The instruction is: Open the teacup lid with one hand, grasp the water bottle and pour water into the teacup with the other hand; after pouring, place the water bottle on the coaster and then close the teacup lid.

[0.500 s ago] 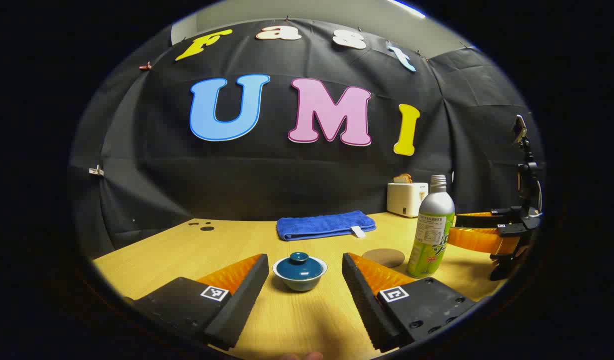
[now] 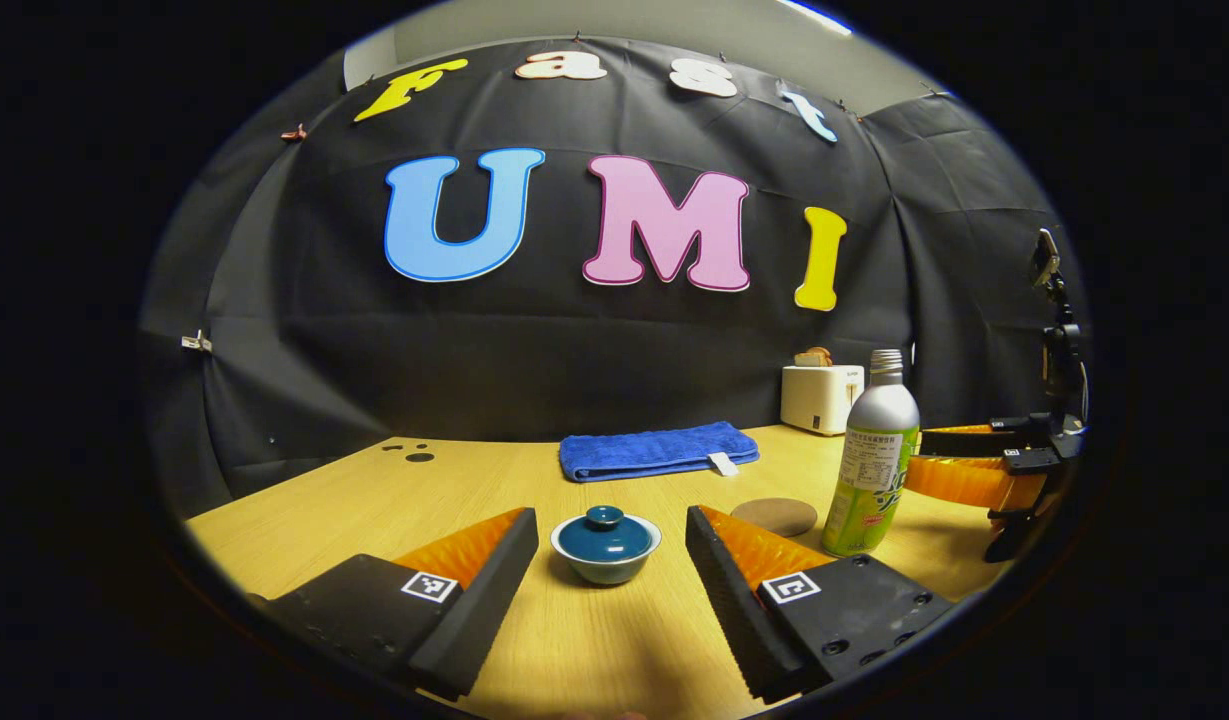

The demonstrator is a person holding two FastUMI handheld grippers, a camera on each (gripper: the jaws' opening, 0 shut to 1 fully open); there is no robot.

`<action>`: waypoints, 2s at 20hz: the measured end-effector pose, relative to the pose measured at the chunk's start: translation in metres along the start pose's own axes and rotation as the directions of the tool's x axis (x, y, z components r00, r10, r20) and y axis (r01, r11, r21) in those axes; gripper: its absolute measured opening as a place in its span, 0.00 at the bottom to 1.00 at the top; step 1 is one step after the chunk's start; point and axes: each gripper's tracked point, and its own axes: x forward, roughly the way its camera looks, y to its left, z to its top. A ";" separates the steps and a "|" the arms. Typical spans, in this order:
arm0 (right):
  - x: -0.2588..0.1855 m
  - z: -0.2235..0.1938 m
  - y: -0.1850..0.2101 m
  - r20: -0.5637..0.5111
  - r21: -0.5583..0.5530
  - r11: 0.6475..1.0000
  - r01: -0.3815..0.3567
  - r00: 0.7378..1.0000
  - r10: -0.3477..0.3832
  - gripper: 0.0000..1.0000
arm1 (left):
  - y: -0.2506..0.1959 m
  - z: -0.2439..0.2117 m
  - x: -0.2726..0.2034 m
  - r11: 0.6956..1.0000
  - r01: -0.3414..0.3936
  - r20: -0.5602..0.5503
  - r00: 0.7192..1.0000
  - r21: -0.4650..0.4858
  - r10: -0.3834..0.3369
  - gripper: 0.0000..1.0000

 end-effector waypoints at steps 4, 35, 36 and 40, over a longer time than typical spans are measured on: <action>0.001 0.000 0.001 0.001 0.000 1.000 0.001 1.000 -0.001 0.98 | 0.000 0.000 0.000 1.000 0.000 0.001 1.000 0.000 0.000 0.95; 0.001 -0.001 0.003 0.001 0.000 1.000 0.001 1.000 -0.001 0.98 | 0.008 -0.022 0.082 0.995 0.050 -0.167 0.985 0.082 -0.036 0.54; 0.001 -0.002 0.003 0.001 0.000 1.000 0.002 1.000 -0.002 0.98 | 0.006 -0.025 0.082 0.994 0.058 -0.175 0.984 0.088 -0.042 0.54; 0.001 -0.002 0.003 0.002 0.000 1.000 0.002 1.000 -0.002 0.98 | 0.005 -0.028 0.084 0.992 0.059 -0.201 0.979 0.112 -0.035 0.42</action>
